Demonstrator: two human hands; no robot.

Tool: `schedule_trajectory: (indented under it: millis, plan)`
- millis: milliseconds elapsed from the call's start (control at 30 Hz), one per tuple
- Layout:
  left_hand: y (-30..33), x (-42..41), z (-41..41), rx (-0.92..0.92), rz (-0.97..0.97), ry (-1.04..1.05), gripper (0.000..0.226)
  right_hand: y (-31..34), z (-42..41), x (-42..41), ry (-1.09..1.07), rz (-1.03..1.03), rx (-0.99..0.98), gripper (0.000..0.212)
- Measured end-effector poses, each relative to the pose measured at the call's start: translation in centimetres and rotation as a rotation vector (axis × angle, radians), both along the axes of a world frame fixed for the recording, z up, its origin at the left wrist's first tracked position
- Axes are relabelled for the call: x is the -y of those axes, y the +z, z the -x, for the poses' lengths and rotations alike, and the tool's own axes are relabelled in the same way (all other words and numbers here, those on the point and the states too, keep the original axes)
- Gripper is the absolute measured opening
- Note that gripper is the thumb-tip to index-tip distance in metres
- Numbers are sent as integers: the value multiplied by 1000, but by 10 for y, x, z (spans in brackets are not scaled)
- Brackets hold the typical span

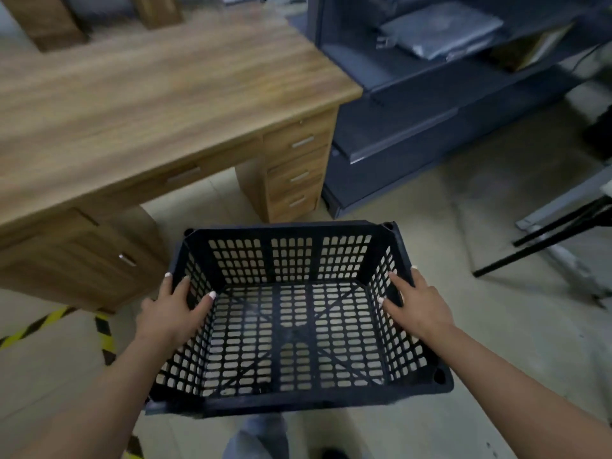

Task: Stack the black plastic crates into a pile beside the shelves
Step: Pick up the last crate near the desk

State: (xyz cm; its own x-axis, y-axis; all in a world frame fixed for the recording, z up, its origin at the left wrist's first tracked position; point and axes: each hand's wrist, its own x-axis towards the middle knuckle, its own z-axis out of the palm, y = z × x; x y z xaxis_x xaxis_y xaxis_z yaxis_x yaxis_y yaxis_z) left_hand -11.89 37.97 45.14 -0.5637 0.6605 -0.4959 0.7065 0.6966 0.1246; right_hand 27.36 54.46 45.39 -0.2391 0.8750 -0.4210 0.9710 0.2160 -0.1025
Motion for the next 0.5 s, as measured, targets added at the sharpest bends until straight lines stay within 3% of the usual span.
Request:
schedule_trajectory:
  millis: [167, 500]
  plan:
    - [54, 37, -18, -99, -125, 33, 110, 49, -24, 20, 9, -87, -68, 68]
    - [167, 138, -91, -173, -295, 208, 90, 139, -51, 57, 129, -261, -288, 64]
